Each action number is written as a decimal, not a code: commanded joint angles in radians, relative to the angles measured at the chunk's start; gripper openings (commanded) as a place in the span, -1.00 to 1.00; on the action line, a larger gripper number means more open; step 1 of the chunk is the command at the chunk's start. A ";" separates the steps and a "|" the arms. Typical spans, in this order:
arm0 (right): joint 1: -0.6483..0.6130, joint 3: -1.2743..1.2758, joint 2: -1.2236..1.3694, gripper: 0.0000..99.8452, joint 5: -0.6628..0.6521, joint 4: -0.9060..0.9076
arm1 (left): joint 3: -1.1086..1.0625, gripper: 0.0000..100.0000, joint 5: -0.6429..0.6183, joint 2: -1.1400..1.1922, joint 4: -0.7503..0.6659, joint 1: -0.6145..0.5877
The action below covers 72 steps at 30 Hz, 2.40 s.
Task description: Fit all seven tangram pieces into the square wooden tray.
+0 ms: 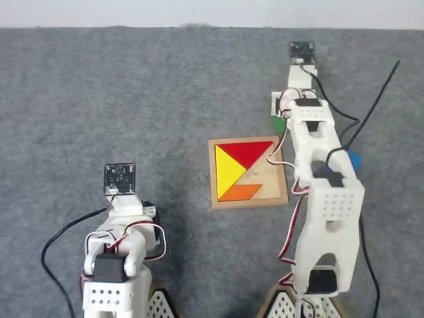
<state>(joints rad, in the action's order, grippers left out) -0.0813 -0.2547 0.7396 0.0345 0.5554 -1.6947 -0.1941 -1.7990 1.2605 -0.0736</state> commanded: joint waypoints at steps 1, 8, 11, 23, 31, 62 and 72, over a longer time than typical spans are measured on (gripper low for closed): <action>0.019 -0.091 0.045 -0.47 0.015 0.001 | 0.012 -0.97 0.011 -0.020 0.002 -0.006; 0.030 -0.115 0.047 -0.60 0.017 0.237 | 0.012 -0.97 0.011 -0.020 0.002 -0.006; 0.054 -0.118 0.042 -0.76 0.021 0.275 | 0.012 -0.97 0.011 -0.020 0.002 -0.006; 0.088 -0.117 -0.087 -0.86 0.025 0.476 | 0.012 -0.97 0.011 -0.020 0.002 -0.006; 0.065 -0.115 -0.193 -0.85 0.018 0.346 | 0.012 -0.97 0.011 -0.020 0.002 -0.006; 0.136 -0.436 0.214 -0.86 0.017 0.503 | 0.012 -0.97 0.011 -0.020 0.002 -0.006; 0.145 -0.446 0.039 -0.93 -0.166 0.906 | 0.012 -0.97 0.011 -0.020 0.002 -0.006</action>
<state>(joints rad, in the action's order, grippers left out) 0.0460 -0.6828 0.8884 -0.0606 1.3119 -1.6947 -0.1941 -1.7990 1.2605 -0.0736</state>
